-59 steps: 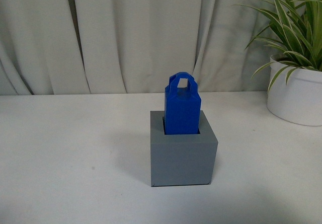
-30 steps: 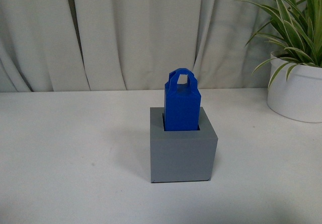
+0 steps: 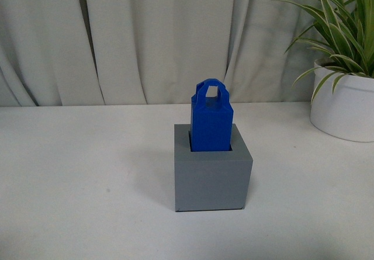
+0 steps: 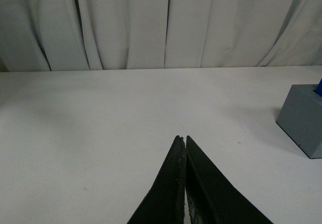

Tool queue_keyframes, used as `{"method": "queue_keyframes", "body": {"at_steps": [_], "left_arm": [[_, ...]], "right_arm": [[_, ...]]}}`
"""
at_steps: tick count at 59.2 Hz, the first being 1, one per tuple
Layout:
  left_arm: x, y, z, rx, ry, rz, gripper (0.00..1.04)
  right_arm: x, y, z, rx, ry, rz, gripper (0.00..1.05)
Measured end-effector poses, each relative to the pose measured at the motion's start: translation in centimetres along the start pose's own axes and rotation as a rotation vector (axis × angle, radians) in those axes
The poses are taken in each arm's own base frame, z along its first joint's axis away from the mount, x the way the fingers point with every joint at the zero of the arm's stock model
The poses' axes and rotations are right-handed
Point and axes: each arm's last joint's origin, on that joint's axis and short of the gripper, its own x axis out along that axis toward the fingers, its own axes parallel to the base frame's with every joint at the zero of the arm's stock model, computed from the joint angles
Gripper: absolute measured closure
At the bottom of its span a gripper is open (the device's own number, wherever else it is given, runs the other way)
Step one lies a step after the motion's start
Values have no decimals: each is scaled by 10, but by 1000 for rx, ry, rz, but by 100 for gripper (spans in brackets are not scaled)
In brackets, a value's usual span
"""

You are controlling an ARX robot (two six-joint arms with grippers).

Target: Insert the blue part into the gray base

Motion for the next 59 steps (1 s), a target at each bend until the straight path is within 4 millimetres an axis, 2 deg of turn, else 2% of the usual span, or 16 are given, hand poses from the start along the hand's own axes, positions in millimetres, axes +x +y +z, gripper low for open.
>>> {"method": "queue_keyframes", "body": {"at_steps": [35,45,53,59], "left_arm": [[0,0,0,0,0,0,101],[0,0,0,0,0,0,101],[0,0,0,0,0,0,101],[0,0,0,0,0,0,101]], "right_arm": [[-15,0,-3,-1,6,3,103],[-15,0,-3,0,6,3,73],[-15,0,-3,-1,6,3,38],[-15,0,-3,0,6,3,18]]}}
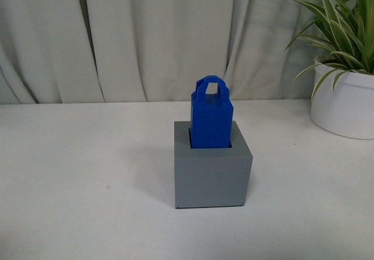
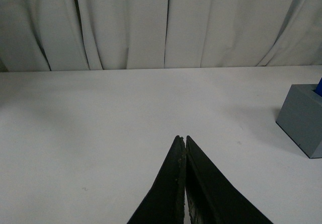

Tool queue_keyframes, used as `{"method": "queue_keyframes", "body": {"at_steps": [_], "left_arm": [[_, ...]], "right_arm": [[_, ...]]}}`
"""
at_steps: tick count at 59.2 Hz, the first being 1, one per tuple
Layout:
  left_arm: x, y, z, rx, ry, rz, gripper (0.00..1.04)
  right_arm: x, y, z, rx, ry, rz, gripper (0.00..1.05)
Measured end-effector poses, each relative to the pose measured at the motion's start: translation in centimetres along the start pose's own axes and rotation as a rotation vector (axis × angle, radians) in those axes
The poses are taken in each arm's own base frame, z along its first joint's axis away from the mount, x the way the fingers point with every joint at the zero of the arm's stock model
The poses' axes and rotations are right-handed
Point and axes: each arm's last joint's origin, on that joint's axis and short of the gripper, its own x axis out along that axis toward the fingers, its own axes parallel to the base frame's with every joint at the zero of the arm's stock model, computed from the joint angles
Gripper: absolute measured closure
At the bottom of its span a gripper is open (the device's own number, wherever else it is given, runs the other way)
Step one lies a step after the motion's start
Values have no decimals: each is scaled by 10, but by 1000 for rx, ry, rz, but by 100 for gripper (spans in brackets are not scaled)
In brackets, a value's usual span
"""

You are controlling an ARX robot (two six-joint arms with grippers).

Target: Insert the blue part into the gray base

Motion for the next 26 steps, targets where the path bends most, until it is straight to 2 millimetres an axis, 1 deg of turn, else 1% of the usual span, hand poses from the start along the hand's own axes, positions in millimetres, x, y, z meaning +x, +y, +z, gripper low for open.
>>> {"method": "queue_keyframes", "body": {"at_steps": [4,9,26], "left_arm": [[0,0,0,0,0,0,101],[0,0,0,0,0,0,101],[0,0,0,0,0,0,101]], "right_arm": [[0,0,0,0,0,0,7],[0,0,0,0,0,0,10],[0,0,0,0,0,0,9]]}}
